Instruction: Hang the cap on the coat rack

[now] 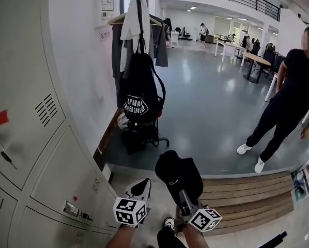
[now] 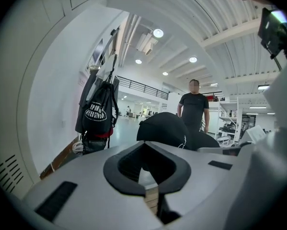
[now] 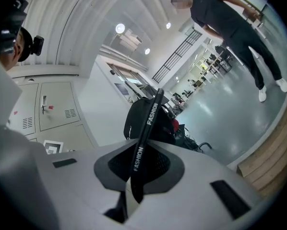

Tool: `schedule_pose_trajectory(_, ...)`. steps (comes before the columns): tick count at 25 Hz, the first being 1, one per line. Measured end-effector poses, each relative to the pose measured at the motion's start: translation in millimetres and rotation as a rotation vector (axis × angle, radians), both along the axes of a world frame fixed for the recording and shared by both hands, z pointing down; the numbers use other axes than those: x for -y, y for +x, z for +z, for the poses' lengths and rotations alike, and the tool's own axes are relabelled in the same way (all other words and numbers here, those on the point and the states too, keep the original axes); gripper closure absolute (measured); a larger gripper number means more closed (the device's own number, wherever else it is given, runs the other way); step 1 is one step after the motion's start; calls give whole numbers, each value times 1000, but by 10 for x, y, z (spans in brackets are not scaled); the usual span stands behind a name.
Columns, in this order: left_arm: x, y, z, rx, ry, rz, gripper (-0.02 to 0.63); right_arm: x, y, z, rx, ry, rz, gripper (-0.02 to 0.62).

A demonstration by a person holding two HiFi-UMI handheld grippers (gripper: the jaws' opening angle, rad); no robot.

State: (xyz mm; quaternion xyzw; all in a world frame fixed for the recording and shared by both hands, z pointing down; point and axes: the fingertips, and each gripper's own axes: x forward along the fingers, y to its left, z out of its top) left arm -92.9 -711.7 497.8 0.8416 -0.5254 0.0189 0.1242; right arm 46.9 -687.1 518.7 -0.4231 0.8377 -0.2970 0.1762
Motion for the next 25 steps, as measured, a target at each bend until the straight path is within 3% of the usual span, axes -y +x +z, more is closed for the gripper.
schedule_pose_trajectory(16, 2110, 312, -503, 3, 85, -50, 601, 2196, 359, -511, 19, 133, -43, 577)
schedule_pose_trajectory(25, 2851, 545, -722, 24, 104, -51, 601, 2956, 609, -783, 30, 188, -64, 575)
